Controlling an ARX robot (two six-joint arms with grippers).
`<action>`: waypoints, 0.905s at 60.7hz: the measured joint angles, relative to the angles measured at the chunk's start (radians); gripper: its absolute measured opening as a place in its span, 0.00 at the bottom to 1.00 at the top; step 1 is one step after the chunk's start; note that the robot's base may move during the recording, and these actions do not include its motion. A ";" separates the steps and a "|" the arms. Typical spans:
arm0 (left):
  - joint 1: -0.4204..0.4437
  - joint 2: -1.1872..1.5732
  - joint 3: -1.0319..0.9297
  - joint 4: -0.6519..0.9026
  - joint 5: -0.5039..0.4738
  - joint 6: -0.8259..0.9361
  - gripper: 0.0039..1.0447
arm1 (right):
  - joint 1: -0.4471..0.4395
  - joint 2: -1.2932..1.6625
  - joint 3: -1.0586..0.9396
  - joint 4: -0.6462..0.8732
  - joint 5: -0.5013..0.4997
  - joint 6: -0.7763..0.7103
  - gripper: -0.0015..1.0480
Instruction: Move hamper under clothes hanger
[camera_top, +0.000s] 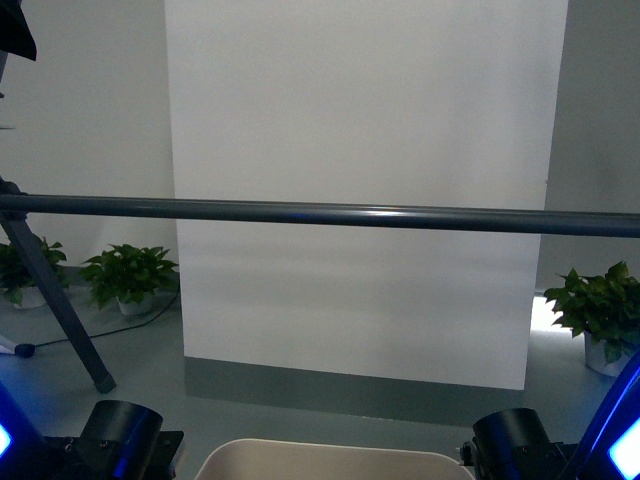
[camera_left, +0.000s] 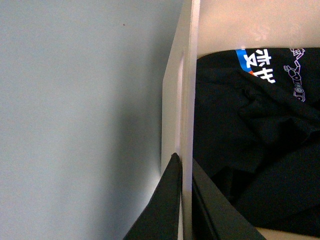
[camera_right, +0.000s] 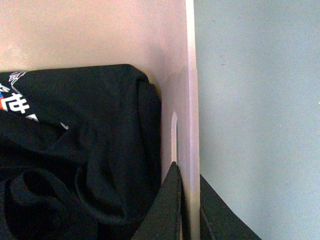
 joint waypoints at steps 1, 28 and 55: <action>0.000 0.000 0.000 0.000 0.000 0.000 0.04 | 0.000 0.000 0.000 0.000 0.000 0.000 0.03; 0.053 -0.001 -0.001 0.000 -0.038 0.000 0.04 | 0.056 0.000 0.000 0.000 -0.032 0.000 0.03; 0.035 -0.001 -0.001 0.000 -0.033 0.000 0.04 | 0.037 0.000 0.000 0.000 -0.020 0.000 0.03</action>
